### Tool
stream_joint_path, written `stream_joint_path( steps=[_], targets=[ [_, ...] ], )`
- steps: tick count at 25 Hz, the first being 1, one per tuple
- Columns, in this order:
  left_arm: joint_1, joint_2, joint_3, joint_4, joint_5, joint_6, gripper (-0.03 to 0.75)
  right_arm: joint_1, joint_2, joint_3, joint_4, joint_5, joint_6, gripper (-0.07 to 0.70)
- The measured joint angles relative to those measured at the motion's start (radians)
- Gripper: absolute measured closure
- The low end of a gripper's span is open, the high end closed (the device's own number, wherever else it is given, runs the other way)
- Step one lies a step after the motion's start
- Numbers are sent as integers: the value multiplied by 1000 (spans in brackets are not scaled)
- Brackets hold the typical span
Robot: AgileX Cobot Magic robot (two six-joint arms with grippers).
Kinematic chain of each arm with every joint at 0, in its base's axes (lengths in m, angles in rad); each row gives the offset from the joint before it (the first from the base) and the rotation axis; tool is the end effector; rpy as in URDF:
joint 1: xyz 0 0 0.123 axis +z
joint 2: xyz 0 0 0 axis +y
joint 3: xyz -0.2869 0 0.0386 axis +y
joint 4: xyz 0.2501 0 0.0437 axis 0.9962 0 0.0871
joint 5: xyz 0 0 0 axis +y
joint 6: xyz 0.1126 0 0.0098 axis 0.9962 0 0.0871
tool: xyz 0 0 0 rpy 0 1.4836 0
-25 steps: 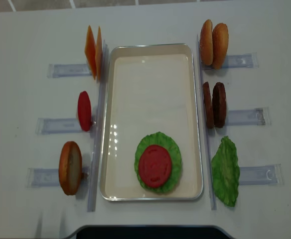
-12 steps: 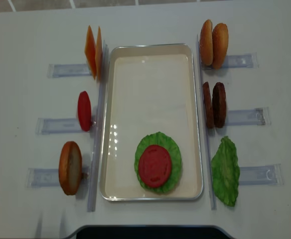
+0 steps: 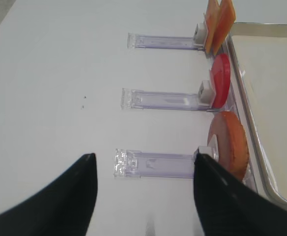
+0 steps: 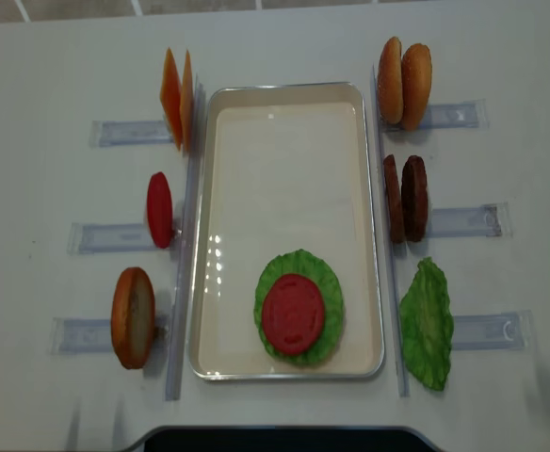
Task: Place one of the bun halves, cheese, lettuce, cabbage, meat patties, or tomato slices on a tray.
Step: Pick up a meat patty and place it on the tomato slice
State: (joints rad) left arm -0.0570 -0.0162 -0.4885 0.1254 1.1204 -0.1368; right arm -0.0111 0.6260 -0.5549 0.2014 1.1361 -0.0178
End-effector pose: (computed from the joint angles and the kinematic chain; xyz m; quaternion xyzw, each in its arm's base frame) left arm 0.0081 0.0123 0.2598 -0.0390 0.8647 0.0141 0.5006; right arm 0.0921 0.0195 0.2485 0.0176 0.9698 0.0951 0.2238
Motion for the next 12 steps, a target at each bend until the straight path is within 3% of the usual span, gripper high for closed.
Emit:
stream_joint_path(
  steps=[5, 12],
  targets=[
    [0, 0, 0, 1, 0, 0, 244, 0, 271, -98, 1, -2, -39, 161],
    [0, 0, 0, 1, 0, 0, 244, 0, 484, -278, -8, -1, -47, 161]
  ],
)
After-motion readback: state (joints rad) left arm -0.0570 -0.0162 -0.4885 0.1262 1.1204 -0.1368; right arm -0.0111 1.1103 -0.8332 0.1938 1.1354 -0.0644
